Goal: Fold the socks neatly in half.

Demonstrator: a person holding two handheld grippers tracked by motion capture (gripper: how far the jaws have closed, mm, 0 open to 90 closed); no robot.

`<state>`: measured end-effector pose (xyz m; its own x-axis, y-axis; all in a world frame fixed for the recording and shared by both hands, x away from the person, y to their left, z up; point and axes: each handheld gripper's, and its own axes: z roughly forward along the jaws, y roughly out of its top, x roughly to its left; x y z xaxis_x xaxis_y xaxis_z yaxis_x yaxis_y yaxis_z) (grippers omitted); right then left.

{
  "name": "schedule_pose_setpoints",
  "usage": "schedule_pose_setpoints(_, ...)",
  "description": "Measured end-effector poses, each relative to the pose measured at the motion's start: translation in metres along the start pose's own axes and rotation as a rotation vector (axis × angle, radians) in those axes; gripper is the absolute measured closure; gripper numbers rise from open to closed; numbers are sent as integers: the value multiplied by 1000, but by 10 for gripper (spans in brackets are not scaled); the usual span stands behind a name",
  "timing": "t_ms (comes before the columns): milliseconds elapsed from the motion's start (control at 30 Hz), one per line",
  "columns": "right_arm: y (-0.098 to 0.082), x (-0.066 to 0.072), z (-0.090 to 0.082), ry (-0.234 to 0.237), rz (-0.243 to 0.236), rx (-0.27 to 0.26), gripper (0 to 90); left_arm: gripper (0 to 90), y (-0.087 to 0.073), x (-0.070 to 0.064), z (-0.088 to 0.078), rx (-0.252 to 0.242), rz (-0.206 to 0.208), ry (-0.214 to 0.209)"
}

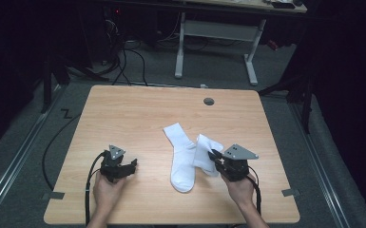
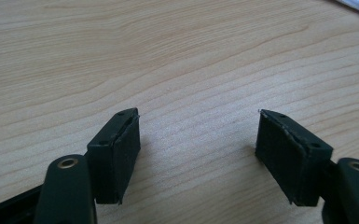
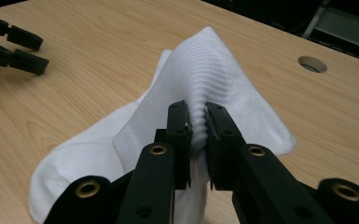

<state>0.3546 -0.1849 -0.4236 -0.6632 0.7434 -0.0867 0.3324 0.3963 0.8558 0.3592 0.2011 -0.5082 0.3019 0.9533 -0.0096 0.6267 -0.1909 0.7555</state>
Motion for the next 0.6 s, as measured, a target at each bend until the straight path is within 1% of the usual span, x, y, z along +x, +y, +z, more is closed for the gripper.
schedule_pose_setpoints(233,5,15,5,51,-6,-9,813,310,0,0,0,0,-1,2)
schedule_pose_setpoints(433,7,29,7,105,-9,-21,813,310,0,0,0,1,-1,2)
schedule_pose_setpoints(533,8,36,8,134,-4,-27,812,309,1,0,1,1,1,0)
schedule_pose_setpoints(567,8,36,8,134,-4,-27,812,309,1,0,1,1,1,0)
schedule_pose_setpoints(600,7,41,9,151,-6,-30,812,309,1,0,1,2,1,0)
